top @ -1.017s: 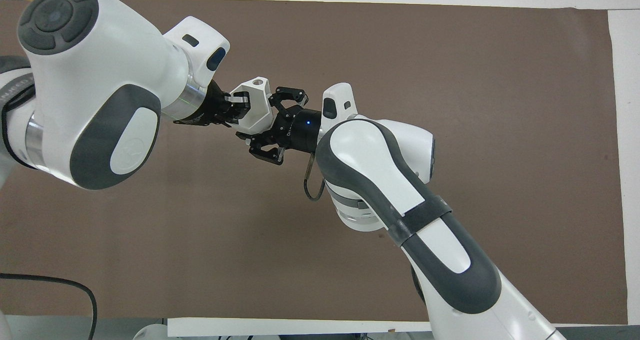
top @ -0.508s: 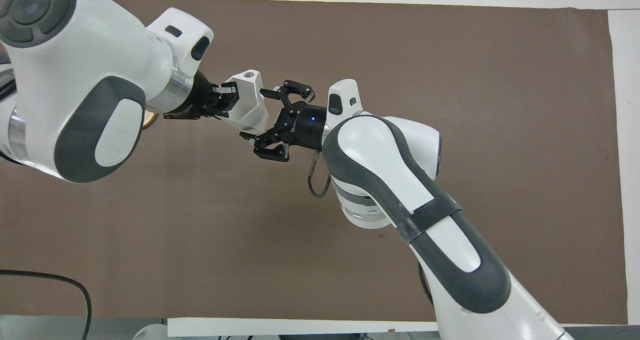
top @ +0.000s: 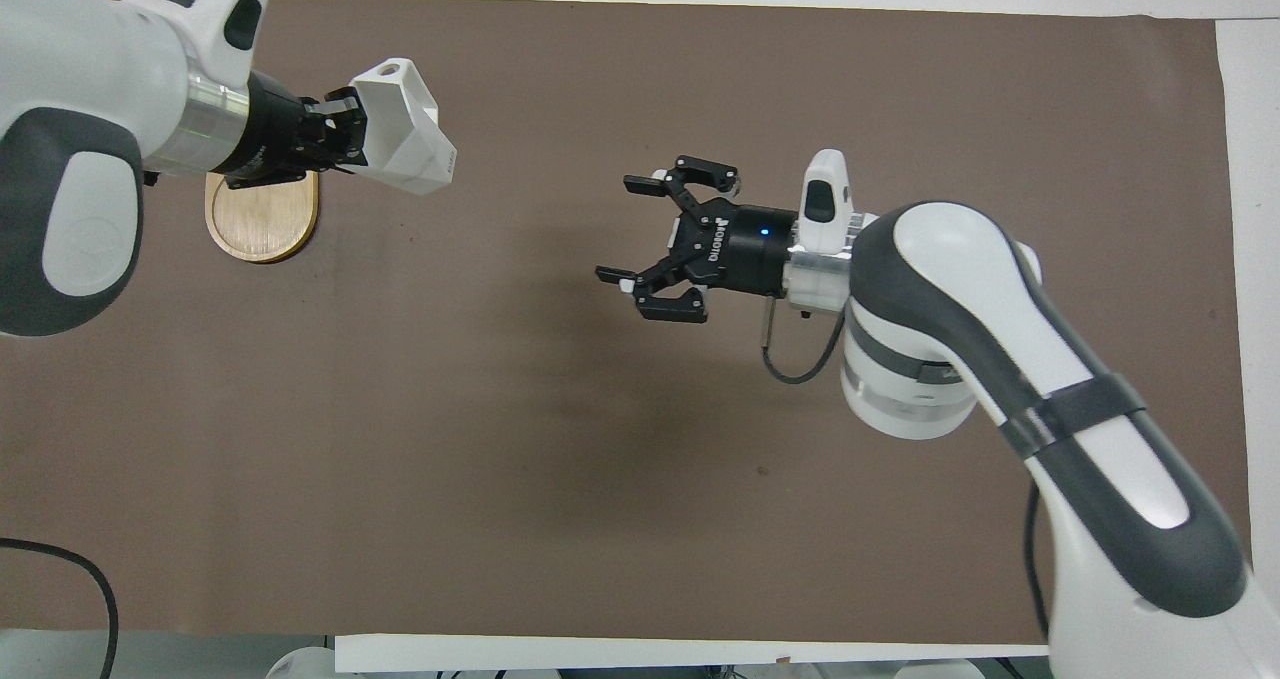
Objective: Hang cup on rack
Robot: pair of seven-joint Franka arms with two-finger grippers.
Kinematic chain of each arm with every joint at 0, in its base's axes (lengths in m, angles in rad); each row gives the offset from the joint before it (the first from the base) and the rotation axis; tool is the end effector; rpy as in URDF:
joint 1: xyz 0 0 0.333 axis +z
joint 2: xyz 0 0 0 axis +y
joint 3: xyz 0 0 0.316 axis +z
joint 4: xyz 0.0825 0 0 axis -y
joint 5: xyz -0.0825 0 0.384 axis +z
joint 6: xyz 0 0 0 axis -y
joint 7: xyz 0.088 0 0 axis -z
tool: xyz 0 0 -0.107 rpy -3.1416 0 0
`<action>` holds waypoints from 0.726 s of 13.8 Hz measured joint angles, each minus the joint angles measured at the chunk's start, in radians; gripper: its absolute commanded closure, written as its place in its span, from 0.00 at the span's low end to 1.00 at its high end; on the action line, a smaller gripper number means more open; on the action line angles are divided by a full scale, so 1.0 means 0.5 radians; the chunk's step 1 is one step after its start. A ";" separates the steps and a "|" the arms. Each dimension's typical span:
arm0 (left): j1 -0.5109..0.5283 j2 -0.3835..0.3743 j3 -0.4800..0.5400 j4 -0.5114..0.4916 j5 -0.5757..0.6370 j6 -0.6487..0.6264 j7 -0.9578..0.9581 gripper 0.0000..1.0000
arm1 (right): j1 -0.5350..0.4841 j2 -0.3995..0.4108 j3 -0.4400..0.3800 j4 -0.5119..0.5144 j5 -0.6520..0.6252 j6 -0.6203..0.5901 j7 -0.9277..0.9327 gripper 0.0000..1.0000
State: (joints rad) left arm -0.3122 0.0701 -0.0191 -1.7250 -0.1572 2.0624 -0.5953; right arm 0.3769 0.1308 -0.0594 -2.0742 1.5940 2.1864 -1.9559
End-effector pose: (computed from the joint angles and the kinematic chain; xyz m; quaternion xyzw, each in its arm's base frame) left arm 0.5747 -0.2061 0.5582 0.9757 0.1574 0.0857 0.1257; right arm 0.5482 0.2194 0.3958 -0.6743 -0.4602 -0.4185 0.3979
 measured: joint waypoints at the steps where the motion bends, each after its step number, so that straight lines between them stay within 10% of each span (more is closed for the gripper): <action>1: 0.019 -0.079 0.000 -0.179 0.000 0.241 0.000 1.00 | -0.154 -0.014 -0.005 -0.011 -0.222 -0.117 -0.008 0.00; 6: 0.018 -0.412 -0.016 -1.231 -0.014 1.472 -0.002 1.00 | -0.756 -0.021 -0.011 0.105 -1.103 -0.512 -0.012 0.00; 10: 0.003 -0.319 -0.031 -1.697 -0.118 2.545 -0.013 1.00 | -0.991 -0.022 -0.011 0.307 -1.715 -0.666 0.253 0.00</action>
State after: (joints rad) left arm -0.3108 -0.0895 -0.0345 -2.5733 -0.2161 3.3350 -0.6019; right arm -0.1185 0.1198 -0.0650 -1.9208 0.7366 1.8535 -1.8293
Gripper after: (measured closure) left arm 0.947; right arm 0.000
